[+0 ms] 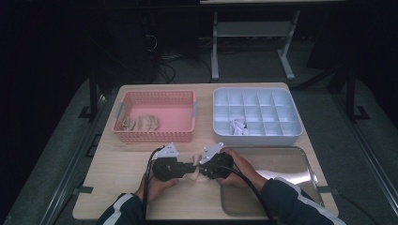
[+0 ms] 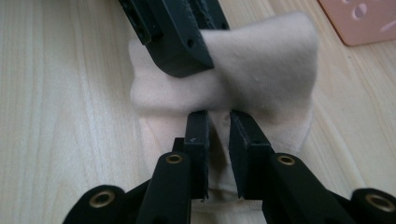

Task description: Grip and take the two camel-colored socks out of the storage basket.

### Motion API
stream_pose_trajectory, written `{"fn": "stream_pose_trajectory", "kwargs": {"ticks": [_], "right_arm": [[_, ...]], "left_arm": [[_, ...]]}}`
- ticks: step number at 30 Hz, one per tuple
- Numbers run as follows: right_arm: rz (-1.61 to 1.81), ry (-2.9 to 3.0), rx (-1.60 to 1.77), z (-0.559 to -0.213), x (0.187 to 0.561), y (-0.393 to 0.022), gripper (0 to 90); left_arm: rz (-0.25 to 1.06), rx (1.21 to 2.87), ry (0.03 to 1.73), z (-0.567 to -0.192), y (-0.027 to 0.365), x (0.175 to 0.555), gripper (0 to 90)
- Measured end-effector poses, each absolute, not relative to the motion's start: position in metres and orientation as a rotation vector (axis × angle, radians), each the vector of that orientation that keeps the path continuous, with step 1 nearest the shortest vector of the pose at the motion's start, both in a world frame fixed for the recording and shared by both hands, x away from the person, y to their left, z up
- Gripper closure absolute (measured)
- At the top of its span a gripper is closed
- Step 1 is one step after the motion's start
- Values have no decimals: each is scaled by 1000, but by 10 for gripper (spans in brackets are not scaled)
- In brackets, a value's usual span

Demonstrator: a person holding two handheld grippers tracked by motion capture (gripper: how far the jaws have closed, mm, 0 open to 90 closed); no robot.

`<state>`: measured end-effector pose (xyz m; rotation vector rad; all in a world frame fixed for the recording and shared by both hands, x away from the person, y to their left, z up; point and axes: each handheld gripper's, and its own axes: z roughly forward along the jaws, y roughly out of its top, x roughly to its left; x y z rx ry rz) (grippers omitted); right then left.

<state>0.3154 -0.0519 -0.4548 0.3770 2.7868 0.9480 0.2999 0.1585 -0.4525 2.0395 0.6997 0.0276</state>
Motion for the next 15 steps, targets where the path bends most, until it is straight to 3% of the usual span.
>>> {"fn": "stream_pose_trajectory", "kwargs": {"ticks": [6, 15], "right_arm": [[934, 2781, 347, -453, 316, -49, 762], [962, 2786, 374, -454, 315, -51, 809]], "left_arm": [[49, 2032, 729, -451, 162, 299, 790], [68, 2052, 680, -449, 160, 298, 839]]}}
